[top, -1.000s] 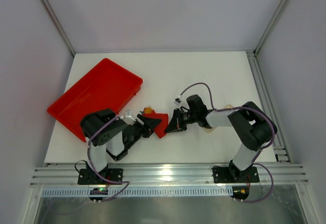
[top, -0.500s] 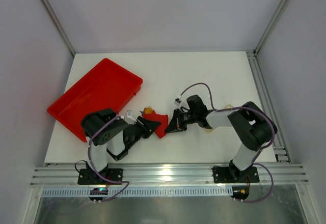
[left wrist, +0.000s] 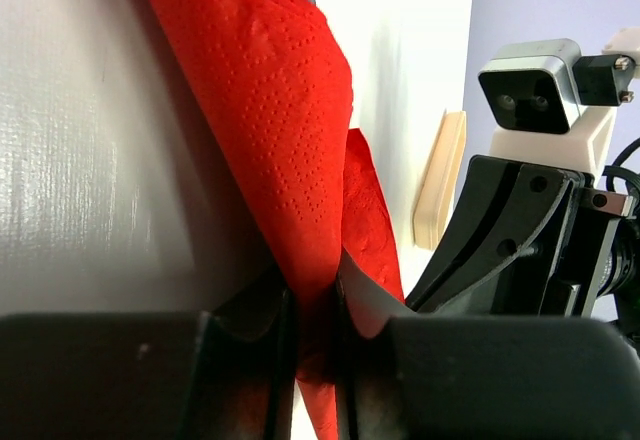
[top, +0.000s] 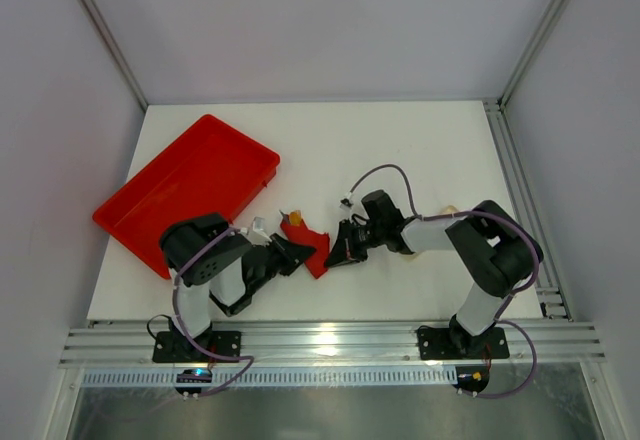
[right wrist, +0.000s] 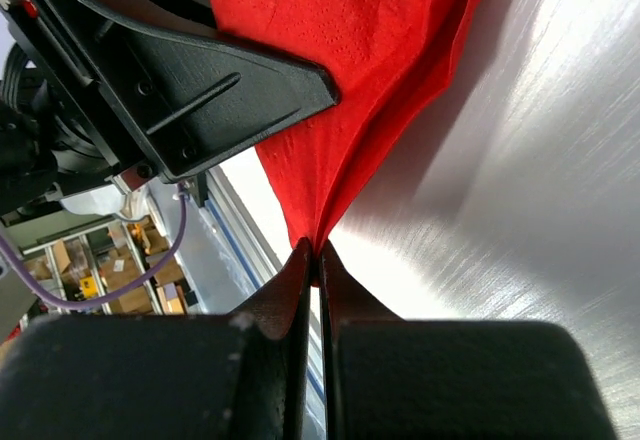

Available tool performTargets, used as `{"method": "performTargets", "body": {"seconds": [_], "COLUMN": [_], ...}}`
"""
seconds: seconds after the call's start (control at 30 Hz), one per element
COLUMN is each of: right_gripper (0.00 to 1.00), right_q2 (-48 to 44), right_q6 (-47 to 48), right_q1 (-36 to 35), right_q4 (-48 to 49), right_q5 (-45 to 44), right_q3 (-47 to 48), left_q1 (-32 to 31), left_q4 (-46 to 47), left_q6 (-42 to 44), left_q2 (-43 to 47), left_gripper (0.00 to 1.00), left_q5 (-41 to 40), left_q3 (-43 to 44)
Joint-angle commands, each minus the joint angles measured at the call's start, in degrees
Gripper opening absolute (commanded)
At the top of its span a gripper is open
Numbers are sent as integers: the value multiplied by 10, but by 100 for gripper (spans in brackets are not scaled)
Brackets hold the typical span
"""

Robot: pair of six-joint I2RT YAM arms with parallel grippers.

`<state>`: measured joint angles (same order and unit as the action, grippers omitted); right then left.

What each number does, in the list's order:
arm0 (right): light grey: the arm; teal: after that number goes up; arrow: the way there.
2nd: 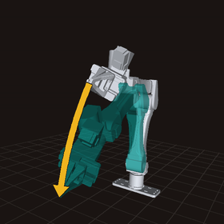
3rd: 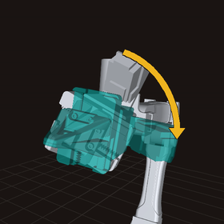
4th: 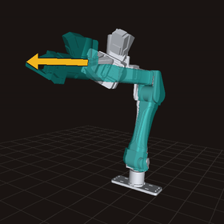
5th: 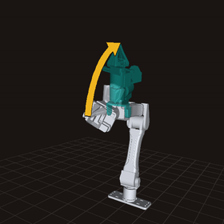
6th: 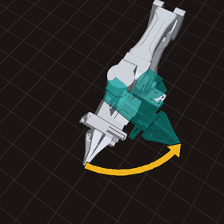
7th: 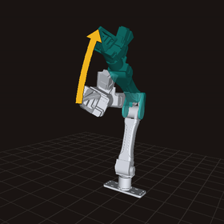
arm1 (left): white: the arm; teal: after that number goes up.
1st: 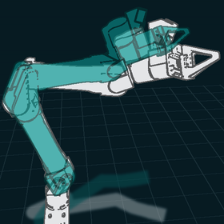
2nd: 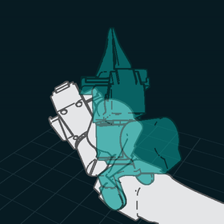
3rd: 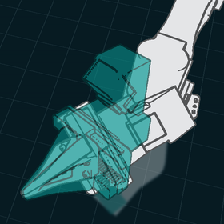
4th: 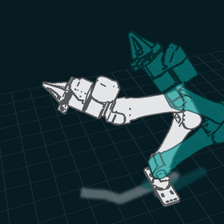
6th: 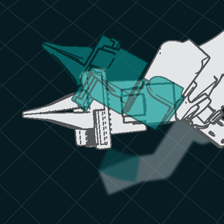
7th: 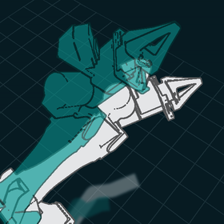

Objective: Place the utensils on the paper napkin and roll it up
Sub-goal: Pick up the utensils from the center of the board.

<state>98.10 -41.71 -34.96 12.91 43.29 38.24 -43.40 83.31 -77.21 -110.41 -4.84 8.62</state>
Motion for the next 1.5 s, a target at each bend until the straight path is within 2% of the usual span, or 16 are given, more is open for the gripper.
{"method": "performTargets", "body": {"seconds": [0.0,0.2,0.43,0.63,0.83,1.07,1.13,1.33,1.47], "right_gripper": [4,16,37,43,45,45,45,46,50], "right_q2": [-32,-57,-103,-131,-122,-111,-112,-124,-156], "right_q6": [37,66,116,160,182,186,188,197,205], "right_q1": [-9,-17,-20,-33,-71,-92,-97,-103,-107], "right_q4": [-32,-77,-163,-209,-220,-223,-220,-220,-225], "right_q5": [-7,-43,-106,-138,-157,-166,-171,-203,-227], "right_q3": [23,33,47,75,111,123,120,118,119], "left_q1": [3,3,3,3,3,3,2,0,-3], "left_q4": [52,52,52,52,44,-63,-121,-204,-223], "left_q6": [51,76,109,140,161,203,217,232,234], "left_q2": [1,13,28,56,96,203,243,300,324], "left_gripper": [13,6,6,5,5,6,6,4,4], "left_q5": [-11,5,33,65,96,113,113,115,114], "left_q3": [-8,-5,1,3,5,17,26,39,39]}}
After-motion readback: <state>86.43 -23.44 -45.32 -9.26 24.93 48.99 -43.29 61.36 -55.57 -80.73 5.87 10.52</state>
